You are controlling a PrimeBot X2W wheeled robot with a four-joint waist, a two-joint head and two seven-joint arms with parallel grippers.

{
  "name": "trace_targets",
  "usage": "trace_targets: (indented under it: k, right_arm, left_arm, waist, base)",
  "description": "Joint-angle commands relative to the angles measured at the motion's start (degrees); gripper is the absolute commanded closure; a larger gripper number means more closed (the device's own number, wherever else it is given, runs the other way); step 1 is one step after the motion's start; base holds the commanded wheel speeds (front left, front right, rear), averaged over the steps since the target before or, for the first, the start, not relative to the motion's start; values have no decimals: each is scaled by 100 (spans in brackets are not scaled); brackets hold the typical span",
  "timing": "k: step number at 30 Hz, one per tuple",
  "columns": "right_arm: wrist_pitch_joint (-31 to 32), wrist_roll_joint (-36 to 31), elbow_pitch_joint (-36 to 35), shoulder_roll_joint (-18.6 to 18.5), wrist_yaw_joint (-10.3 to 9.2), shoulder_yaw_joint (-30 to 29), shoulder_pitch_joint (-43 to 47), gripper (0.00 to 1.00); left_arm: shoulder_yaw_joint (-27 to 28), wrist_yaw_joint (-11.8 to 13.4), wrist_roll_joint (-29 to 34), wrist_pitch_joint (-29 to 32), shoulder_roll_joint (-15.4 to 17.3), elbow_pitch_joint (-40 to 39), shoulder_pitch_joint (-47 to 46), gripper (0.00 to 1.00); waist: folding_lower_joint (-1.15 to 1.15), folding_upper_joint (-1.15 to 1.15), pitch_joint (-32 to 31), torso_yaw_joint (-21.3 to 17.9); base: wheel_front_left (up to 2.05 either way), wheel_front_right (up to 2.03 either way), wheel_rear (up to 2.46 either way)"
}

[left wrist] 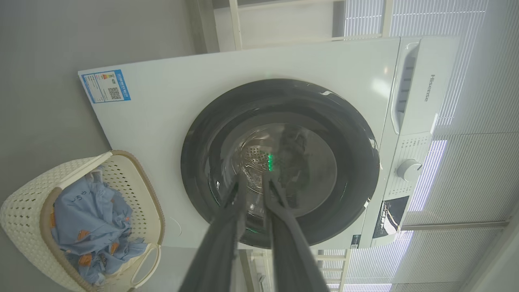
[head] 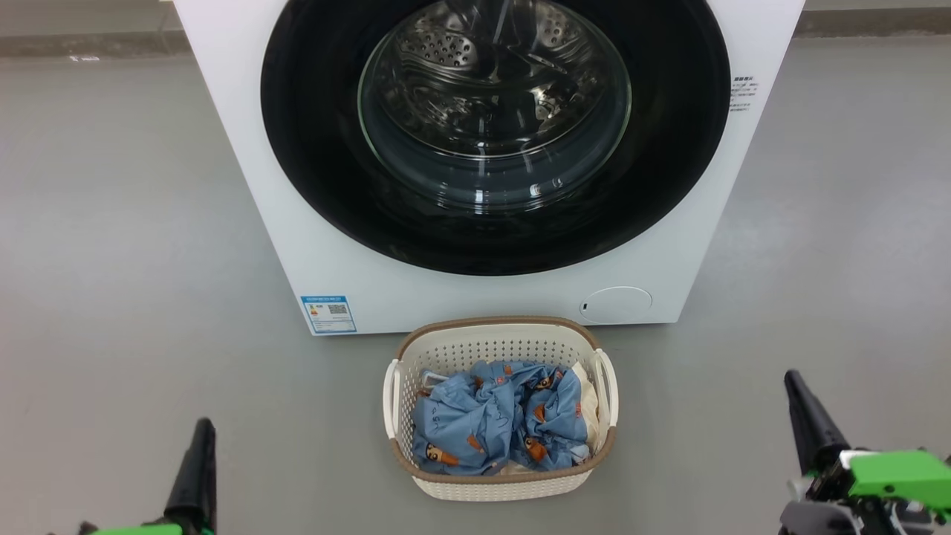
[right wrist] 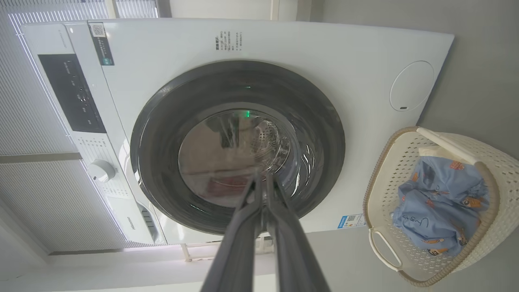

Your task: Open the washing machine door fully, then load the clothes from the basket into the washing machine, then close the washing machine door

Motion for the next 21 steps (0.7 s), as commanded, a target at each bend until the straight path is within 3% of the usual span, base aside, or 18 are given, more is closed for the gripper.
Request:
trace_targets:
  k: [1, 10, 14, 21]
  right_arm:
    - [-2, 1, 54, 17, 0, 4, 22, 0]
    - [-117, 49, 96, 62, 2, 83, 63, 0]
    - [-184, 83, 49, 58, 3, 129, 42, 0]
    - [-292, 56, -30, 50, 4, 222, -22, 0]
  left_arm:
    - [-7, 1, -1, -2, -5, 38, 28, 0]
    - [-25, 1, -18, -64, -29, 89, 79, 0]
    - [-36, 1, 8, -107, -20, 27, 54, 0]
    - [-86, 1, 148, -227, 34, -98, 13, 0]
  waist:
    - [0, 0, 0, 0]
    - [13, 0, -10, 4]
    - [1, 0, 2, 6]
    - [0, 0, 11, 0]
  base:
    - [0, 0, 0]
    - [0, 0, 0]
    - [0, 0, 0]
    - [0, 0, 0]
